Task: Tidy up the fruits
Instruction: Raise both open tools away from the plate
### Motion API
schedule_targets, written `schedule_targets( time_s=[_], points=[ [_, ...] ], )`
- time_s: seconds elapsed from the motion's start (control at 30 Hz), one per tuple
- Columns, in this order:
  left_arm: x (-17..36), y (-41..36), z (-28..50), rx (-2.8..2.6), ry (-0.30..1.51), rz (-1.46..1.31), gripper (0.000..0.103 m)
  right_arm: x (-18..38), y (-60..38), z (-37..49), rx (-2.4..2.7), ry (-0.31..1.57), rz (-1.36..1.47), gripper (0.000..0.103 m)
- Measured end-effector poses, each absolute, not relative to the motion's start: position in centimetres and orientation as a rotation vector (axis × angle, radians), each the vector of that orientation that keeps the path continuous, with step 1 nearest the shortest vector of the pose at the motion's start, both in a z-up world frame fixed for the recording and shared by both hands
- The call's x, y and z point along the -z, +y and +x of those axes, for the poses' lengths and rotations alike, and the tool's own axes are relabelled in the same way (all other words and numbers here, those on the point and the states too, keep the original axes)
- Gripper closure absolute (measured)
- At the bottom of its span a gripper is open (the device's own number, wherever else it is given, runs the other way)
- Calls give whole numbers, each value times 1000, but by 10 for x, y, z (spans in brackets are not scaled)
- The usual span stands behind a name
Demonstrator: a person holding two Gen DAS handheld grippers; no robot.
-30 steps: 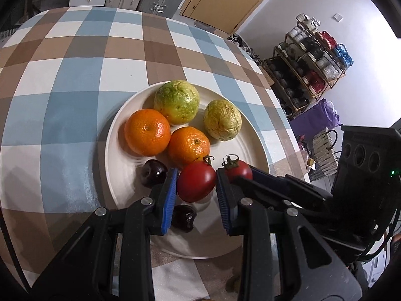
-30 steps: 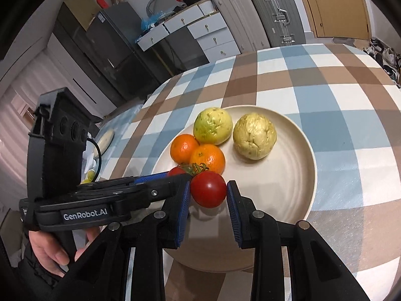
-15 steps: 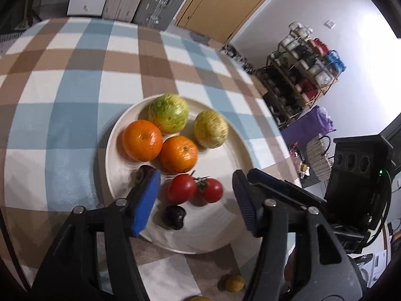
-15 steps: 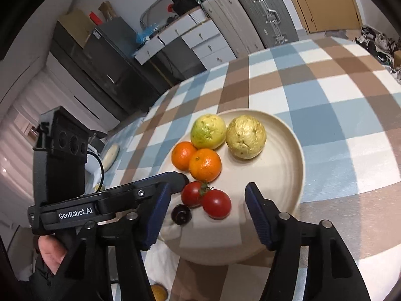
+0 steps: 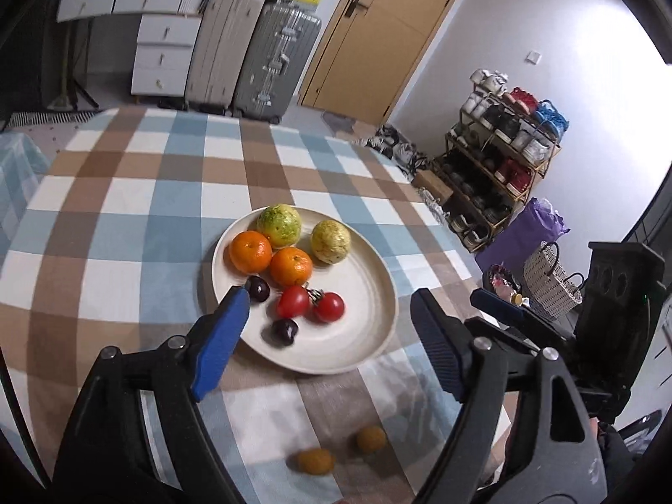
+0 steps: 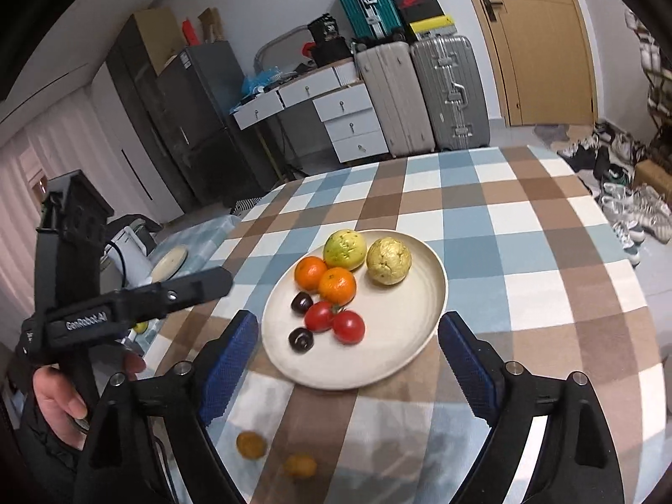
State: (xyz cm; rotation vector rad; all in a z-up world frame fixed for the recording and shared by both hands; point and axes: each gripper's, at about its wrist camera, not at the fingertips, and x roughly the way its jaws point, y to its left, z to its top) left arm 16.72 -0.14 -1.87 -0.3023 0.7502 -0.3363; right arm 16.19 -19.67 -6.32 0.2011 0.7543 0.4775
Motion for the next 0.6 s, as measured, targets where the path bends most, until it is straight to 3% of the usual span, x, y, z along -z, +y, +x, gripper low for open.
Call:
schedule_targets(
  time_s=[0.07,0.33,0.43,0.6],
  points=[
    [11,-7,148,322,711,-262,18,58,-198,150,-471,736,186,11],
    [1,-20,92,323,646,-198,10,41,-204,107,-477,673,176,8],
    [-1,-16,73,288,616,-187,1,42,-207,98,-479,679,198,7],
    [4,-6,46,221,623,-156,1,39,-196,82,-482,659,67,6]
  ],
)
